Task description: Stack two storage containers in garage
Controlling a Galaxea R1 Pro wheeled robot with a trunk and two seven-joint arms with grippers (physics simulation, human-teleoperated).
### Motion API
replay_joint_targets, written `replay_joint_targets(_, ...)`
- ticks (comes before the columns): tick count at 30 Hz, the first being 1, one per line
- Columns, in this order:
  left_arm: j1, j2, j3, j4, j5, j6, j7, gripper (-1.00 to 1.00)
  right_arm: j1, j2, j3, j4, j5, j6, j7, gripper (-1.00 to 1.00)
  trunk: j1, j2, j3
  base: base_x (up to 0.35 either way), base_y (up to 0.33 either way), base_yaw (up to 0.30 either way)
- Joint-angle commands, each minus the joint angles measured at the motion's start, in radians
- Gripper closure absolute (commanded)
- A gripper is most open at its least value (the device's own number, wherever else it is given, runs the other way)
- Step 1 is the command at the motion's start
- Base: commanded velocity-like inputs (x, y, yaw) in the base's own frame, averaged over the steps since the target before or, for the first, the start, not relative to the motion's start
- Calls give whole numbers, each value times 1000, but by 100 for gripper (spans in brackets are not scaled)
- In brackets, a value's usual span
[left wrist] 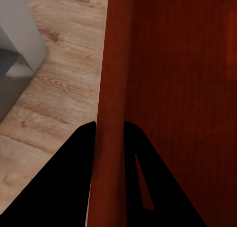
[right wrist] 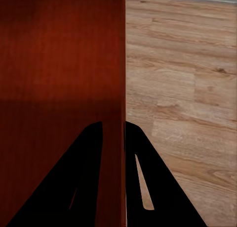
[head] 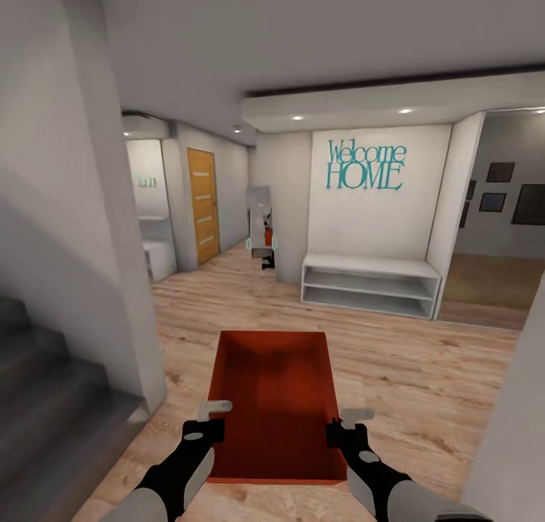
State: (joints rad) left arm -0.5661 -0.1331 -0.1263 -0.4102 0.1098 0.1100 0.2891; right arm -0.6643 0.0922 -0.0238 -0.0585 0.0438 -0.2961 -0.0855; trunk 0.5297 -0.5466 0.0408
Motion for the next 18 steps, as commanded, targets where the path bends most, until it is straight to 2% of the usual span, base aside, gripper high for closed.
replay_joint_targets(1, -1, 16, 71, 1, 14, 7, 12, 100, 0, -8, 45, -1, 8, -35, 3, 100, 1, 0, 0, 322, 0, 0)
replay_joint_targets(18, -1, 16, 70, -1, 14, 7, 12, 100, 0, -8, 45, -1, 8, -35, 3, 100, 1, 0, 0, 322, 0, 0)
